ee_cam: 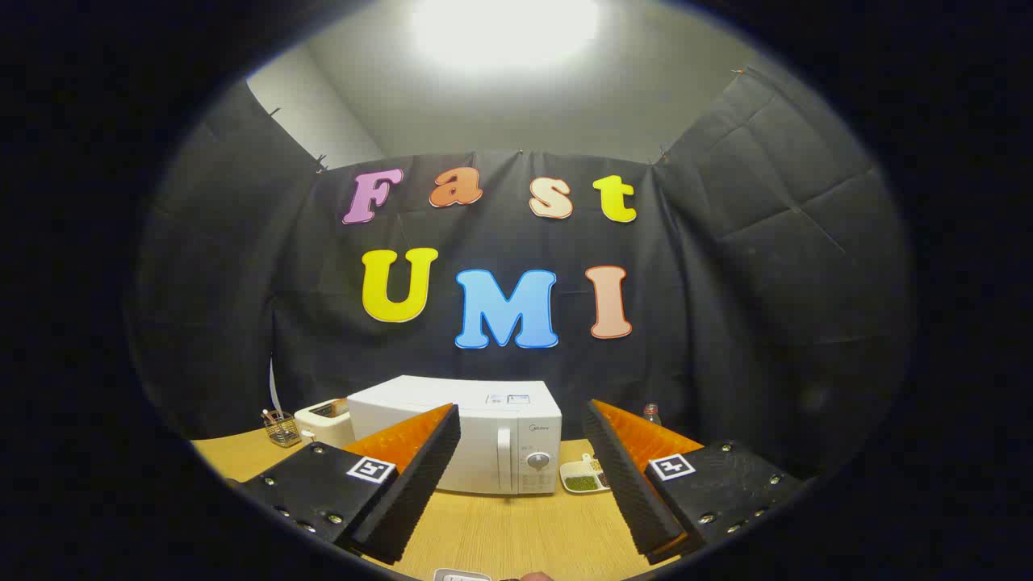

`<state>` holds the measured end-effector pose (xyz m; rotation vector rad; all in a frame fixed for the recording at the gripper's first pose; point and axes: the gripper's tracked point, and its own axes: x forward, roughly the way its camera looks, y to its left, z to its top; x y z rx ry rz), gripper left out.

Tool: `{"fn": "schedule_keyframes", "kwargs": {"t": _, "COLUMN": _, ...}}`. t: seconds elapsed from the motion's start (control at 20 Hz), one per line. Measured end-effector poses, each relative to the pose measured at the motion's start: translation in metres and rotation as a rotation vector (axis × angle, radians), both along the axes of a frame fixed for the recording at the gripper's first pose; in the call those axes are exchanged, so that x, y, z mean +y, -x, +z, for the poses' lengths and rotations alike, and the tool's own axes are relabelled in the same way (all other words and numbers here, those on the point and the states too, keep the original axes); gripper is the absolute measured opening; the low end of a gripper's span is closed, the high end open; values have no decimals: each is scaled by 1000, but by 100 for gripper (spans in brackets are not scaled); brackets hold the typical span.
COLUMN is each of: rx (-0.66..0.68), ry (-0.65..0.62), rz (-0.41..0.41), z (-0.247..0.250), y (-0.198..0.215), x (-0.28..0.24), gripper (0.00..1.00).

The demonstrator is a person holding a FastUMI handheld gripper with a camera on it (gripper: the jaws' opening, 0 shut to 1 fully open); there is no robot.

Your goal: Open the microwave, put the food inside, and close the microwave door.

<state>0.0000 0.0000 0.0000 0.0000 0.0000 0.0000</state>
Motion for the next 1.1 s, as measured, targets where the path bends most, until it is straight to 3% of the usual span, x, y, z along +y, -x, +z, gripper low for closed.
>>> {"fn": "schedule_keyframes", "kwargs": {"t": 0.6, "rx": 7, "ry": 0, "rz": 21, "z": -3, "y": -19, "x": 4, "gripper": 99}}
{"fn": "schedule_keyframes", "kwargs": {"t": 1.1, "rx": 27, "ry": -1, "rz": 70, "z": -22, "y": -65, "x": 13, "gripper": 99}}
